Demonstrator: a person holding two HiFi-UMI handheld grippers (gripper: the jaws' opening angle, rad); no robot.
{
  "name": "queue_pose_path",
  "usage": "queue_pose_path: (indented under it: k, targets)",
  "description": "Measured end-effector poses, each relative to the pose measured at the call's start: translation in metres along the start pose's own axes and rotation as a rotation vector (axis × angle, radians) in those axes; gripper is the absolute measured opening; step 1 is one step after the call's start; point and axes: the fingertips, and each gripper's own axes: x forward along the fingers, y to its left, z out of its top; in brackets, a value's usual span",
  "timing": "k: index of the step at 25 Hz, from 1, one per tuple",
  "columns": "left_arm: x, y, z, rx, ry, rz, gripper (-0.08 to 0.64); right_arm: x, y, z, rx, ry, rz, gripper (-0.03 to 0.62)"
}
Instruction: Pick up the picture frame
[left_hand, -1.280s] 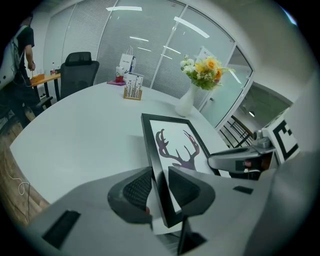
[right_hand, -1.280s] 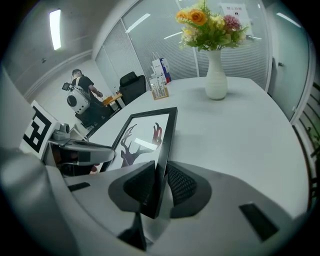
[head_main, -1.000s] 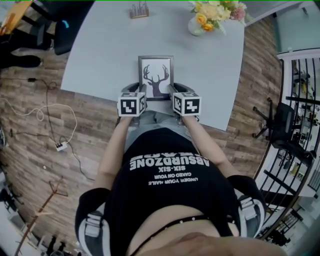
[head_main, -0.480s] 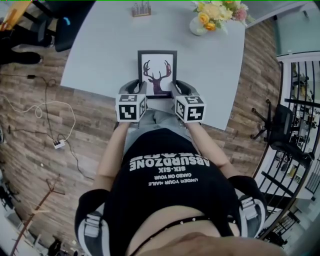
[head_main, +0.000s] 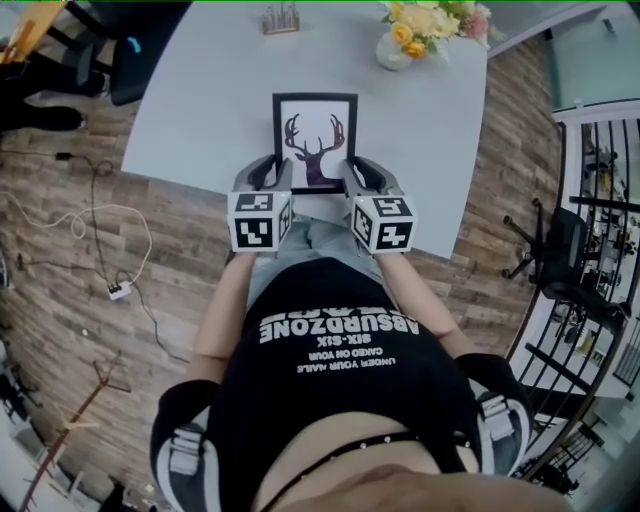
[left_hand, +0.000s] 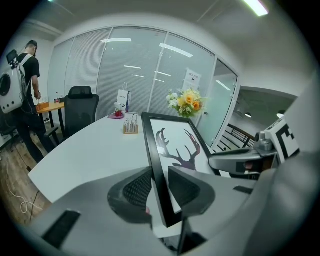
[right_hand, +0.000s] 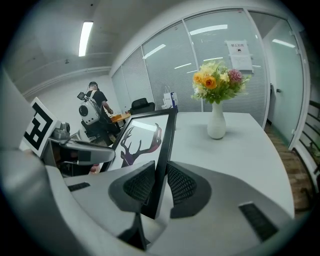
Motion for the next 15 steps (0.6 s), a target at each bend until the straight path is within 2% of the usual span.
queue_pose_path:
  k: [15]
  targets:
    - [-0.012, -0.007, 0.007, 0.018, -0.039, 0.001, 0.114, -0.013, 0.003, 0.009, -0.026, -0.031, -0.003, 0.089]
